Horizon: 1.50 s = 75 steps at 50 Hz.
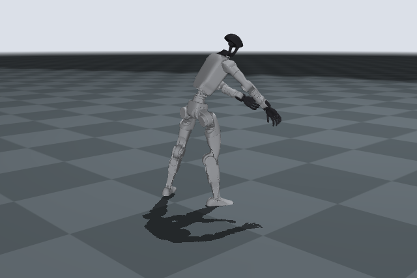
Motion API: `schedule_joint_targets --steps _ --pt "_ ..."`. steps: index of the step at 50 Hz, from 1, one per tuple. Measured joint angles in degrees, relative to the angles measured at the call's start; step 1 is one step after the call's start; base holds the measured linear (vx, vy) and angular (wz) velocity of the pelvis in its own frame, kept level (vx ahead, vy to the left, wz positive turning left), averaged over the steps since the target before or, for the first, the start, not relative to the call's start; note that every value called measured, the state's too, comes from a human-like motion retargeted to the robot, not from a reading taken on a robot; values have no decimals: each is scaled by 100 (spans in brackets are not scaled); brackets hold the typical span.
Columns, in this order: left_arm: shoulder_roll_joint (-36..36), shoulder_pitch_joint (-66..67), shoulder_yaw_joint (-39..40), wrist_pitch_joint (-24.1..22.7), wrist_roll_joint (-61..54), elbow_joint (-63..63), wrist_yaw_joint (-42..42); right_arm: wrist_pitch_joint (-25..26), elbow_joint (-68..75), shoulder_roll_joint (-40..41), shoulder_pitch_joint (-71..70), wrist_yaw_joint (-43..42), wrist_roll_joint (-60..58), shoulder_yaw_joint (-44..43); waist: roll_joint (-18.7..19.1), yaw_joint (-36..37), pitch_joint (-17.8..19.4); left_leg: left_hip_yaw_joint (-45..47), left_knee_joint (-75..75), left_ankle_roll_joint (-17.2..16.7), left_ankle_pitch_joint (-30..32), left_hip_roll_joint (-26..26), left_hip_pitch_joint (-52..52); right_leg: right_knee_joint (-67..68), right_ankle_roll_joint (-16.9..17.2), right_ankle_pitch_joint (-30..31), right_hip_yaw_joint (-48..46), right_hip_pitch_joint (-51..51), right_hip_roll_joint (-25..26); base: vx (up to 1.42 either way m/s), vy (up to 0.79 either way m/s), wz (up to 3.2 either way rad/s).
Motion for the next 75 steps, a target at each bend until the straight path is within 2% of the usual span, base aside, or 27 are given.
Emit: schedule_joint_targets --steps 3,5,6,7,8,9,10,11,12,13,15,18,21,23,25,34,42,46,52,55,57,60,63,65,67,72,75 --pt "-441 -1161 -189 96 -448 1622 570 527 1755 378 -374 124 764 159 -140 -110 25 -156 244 47 -61 -118 -1 -3 0 -61 166 81 -10 21 -12 -50" --pt "-385 -1692 -253 643 -474 1775 522 1888 1653 392 -695 -138 5934 -2448 -157 -204 111 -378 457 31 -166 -147 -75 6 0 -129 268 154 1 23 -8 -43" --pt "-214 -1712 -393 435 -343 1420 312 1397 1410 188 -491 -165 4469 -1778 -212 -171 191 -435 457 15 -170 -176 -59 6 0 -144 310 199 25 20 -9 -47" --pt "-50 -1657 -425 375 -304 981 133 1183 1094 81 -299 -362 4247 -1911 -236 -167 236 -495 448 5 -173 -196 -54 9 0 -167 344 241 50 20 -9 -44" --pt "98 -1455 -243 610 -449 375 19 1524 629 166 -134 -901 6512 -3652 -197 -219 211 -560 424 8 -174 -197 -70 21 0 -205 361 278 77 22 -9 -35" --pt "223 -1236 -150 678 -633 -183 -185 1618 238 184 54 -1219 7280 -4364 -184 -228 208 -583 362 5 -160 -195 -83 34 0 -233 379 299 112 22 -8 -32" --pt "336 -1009 -101 662 -835 -718 -434 1587 -116 167 253 -1427 7298 -4561 -184 -215 215 -584 282 -1 -139 -192 -95 49 0 -256 396 312 151 17 -9 -38" --pt "480 -722 -171 325 -829 -1194 -717 1475 103 -112 455 -1715 4246 -3350 -188 -143 185 -542 124 -23 -71 -189 -104 65 0 -269 403 299 202 14 -8 -41" --pt "606 -445 -193 107 -875 -1641 -955 1443 244 -291 560 -1907 2149 -2542 -177 -94 169 -502 -28 -38 -7 -184 -118 86 0 -286 412 290 248 13 -5 -39" --pt "696 -189 -116 127 -1024 -2028 -1106 1573 230 -274 469 -1909 1959 -2539 -138 -94 184 -470 -167 -41 50 -176 -141 116 0 -309 426 289 285 13 -1 -35" --pt "910 313 44 -29 -1288 -2636 -1225 1441 187 40 313 -3277 3134 -2931 -67 -72 260 -399 -431 -108 181 -136 -189 194 0 -369 450 307 368 12 2 -33" --pt "1009 1076 350 -173 -1471 -2884 -1326 1259 240 489 -125 -3273 3349 -3141 17 134 388 -217 -501 -209 264 -58 -398 286 0 -435 541 345 413 9 9 -34" --pt "901 1544 878 -518 -1959 -2657 -691 291 -474 1433 -787 -5084 6840 -4047 96 302 655 17 -501 -239 322 -49 -643 321 0 -445 606 410 365 3 15 -17" --pt "834 1903 1224 -685 -2198 -2407 -299 -364 -540 2180 -814 -4673 8718 -4107 99 455 629 194 -501 -241 304 -52 -791 310 0 -458 648 443 311 9 18 -9" --pt "813 2198 1559 -816 -2384 -2237 55 -496 -468 2737 -925 -4328 9678 -3829 108 623 601 338 -501 -244 265 -56 -907 289 0 -460 684 472 263 9 19 -8" --pt "1858 4404 2122 -888 -2943 -3867 -158 202 -795 4886 -199 -3218 8961 -1722 -26 1202 219 409 -501 -244 498 180 -855 425 0 -610 707 657 375 18 16 -1" --pt "2842 5987 2320 -1130 -2708 -5685 -342 -529 -3094 4941 1390 -3328 10382 -1009 -333 1766 -111 24 -501 -242 405 151 -1118 589 0 -561 397 565 333 13 19 34" --pt "3056 5510 2154 -1252 -2777 -5715 -475 -987 -3221 4744 1329 -3428 11032 -867 -427 1915 -232 -341 -501 -244 342 -91 -1388 627 0 -618 89 542 84 9 30 82" --pt "2460 2390 1871 -706 -2501 -2565 39 58 98 4635 -287 -3133 10061 -1890 -435 2261 -192 -1050 -501 -191 118 -754 -1358 856 -24 -872 -618 1015 -665 19 33 127" --pt "2060 1405 1759 -506 -2375 -940 322 505 1728 4542 -993 -3282 9726 -2703 -344 2372 -148 -1434 -501 -124 79 -824 -1297 1151 -325 -911 -938 1181 -756 18 15 111" --pt "2091 1452 1774 -581 -2392 -975 497 -108 1511 4525 -900 -4099 10734 -3275 -285 2388 -86 -1631 -501 -137 58 -749 -1211 1427 -525 -900 -951 1213 -689 20 5 78" --pt "2492 2332 1766 -577 -2452 -2293 268 -529 -336 4438 68 -3712 11192 -2883 -270 2371 -9 -1887 -501 -99 1 -642 -1071 1913 -657 -867 -597 1108 -545 23 1 67" --pt "2803 3647 1762 -641 -2548 -3878 68 -1056 -2615 4148 1336 -3425 11464 -2056 -251 2325 4 -2129 -501 -67 -50 -604 -990 2138 -485 -810 13 907 -345 24 -2 70" --pt "2906 4384 1760 -566 -2585 -4640 -49 -877 -3527 3821 1812 -3615 10266 -1520 -226 2299 23 -2286 -501 -51 -71 -625 -966 2057 -319 -766 299 801 -275 21 -6 80" --pt "2987 4699 1666 -508 -2781 -5030 -220 -1487 -4300 3984 2308 -3084 12783 -1412 -180 2281 100 -2451 -501 -101 -78 -677 -939 1756 -185 -694 317 781 -315 17 -10 94" --pt "2865 3833 1473 -510 -2653 -4711 -242 -1563 -3788 4170 1580 -3256 12812 -1519 -48 2400 252 -2749 -501 -245 -32 -732 -1091 638 0 -360 -149 466 -480 5 -24 75" --pt "2420 2290 1566 -609 -2259 -3344 -29 -960 -2165 4211 344 -3400 11754 -1990 51 2550 332 -2846 -501 -245 84 -741 -1374 107 0 -189 -421 -75 -480 -13 -39 40"
